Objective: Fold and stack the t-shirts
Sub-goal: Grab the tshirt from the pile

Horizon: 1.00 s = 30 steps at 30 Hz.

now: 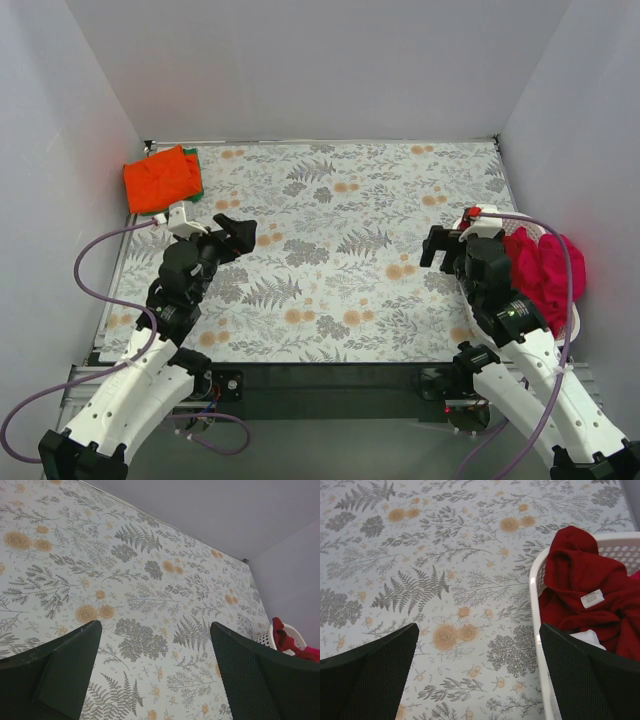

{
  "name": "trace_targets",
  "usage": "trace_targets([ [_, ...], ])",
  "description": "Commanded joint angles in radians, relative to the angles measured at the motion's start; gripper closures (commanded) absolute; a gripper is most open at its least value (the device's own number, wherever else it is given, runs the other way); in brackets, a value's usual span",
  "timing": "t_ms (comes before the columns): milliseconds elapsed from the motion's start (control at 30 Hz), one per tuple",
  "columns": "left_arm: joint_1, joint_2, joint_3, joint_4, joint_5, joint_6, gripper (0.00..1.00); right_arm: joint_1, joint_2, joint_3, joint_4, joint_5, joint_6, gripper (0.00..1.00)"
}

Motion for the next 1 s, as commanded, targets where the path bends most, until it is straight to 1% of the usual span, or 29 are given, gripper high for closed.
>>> trace_targets([
  [0,-0.004,0.009,-0.01,0.022,-0.022,0.023,0.17,-0.001,-0.01,0.031,0.023,0.17,0.044,0.02],
  [67,-0.004,0.023,-0.011,0.025,-0.022,0.025,0.17,0.001,0.013,0.04,0.024,0.23,0.05,0.02],
  [233,-0.004,0.034,-0.023,0.047,0.011,0.031,0.16,-0.007,0.148,0.089,-0.007,0.363,0.057,0.02],
  [300,-0.006,0.017,-0.037,0.052,0.015,0.031,0.16,-0.049,0.213,0.12,-0.008,0.405,0.057,0.01],
  [433,-0.007,-0.03,-0.06,0.053,-0.019,0.031,0.16,-0.189,0.303,0.164,-0.008,0.322,0.067,0.02],
  [467,-0.009,-0.044,-0.063,0.055,-0.025,0.031,0.16,-0.252,0.315,0.166,-0.008,0.29,0.071,0.02],
  [533,-0.018,-0.05,-0.065,0.055,-0.025,0.031,0.16,-0.303,0.329,0.155,-0.008,0.247,0.08,0.02],
  [567,-0.029,-0.035,-0.06,0.053,-0.024,0.034,0.16,-0.421,0.32,0.123,-0.004,0.191,0.073,0.02],
  [667,-0.033,-0.014,-0.053,0.048,-0.019,0.035,0.16,-0.528,0.304,0.094,0.009,0.108,0.062,0.02],
  [733,-0.035,-0.008,-0.052,0.048,-0.015,0.032,0.16,-0.554,0.297,0.074,0.015,0.086,0.061,0.02],
  [833,-0.038,-0.011,-0.054,0.048,-0.008,0.029,0.16,-0.585,0.291,0.054,0.022,0.1,0.068,0.02],
  [967,-0.043,-0.015,-0.057,0.05,-0.007,0.029,0.16,-0.625,0.329,0.038,0.052,0.003,0.062,0.02],
])
